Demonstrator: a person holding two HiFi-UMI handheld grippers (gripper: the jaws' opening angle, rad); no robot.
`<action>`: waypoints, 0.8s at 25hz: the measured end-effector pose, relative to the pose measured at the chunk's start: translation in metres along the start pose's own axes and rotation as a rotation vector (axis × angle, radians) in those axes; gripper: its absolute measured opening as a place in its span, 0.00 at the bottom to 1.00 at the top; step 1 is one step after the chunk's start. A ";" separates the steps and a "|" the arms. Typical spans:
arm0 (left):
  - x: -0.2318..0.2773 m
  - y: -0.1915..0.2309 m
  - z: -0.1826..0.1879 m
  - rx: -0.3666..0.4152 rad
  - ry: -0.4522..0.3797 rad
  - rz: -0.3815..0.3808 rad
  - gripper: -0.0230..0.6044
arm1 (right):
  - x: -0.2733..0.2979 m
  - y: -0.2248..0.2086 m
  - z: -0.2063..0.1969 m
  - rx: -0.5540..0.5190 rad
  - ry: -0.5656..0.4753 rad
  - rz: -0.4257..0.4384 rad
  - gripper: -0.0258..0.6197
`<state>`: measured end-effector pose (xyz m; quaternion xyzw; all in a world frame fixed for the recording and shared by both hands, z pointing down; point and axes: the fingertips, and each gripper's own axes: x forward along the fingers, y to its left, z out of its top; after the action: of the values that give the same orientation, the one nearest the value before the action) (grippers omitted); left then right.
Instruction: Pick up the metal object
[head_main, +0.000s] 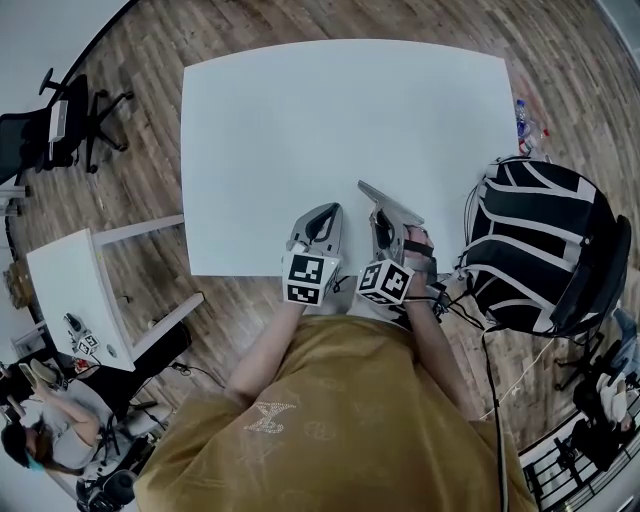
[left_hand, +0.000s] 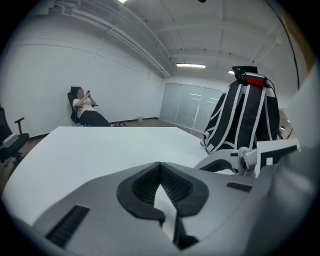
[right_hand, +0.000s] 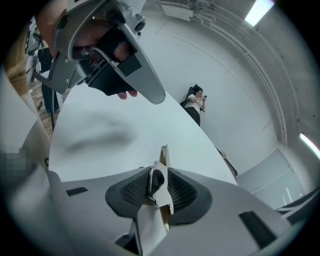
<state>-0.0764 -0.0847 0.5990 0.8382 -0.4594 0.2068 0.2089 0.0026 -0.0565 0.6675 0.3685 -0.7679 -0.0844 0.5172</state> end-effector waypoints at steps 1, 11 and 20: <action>0.000 0.000 0.000 0.000 0.000 0.000 0.05 | 0.001 -0.001 0.000 -0.015 0.004 -0.013 0.19; 0.000 0.004 -0.003 -0.004 0.009 0.007 0.05 | -0.002 -0.011 0.000 0.018 -0.005 -0.038 0.12; 0.002 0.003 -0.001 -0.001 0.008 0.006 0.05 | -0.006 -0.024 -0.009 0.146 0.001 -0.025 0.10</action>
<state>-0.0782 -0.0871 0.6010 0.8359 -0.4610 0.2105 0.2107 0.0226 -0.0675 0.6553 0.4148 -0.7671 -0.0345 0.4881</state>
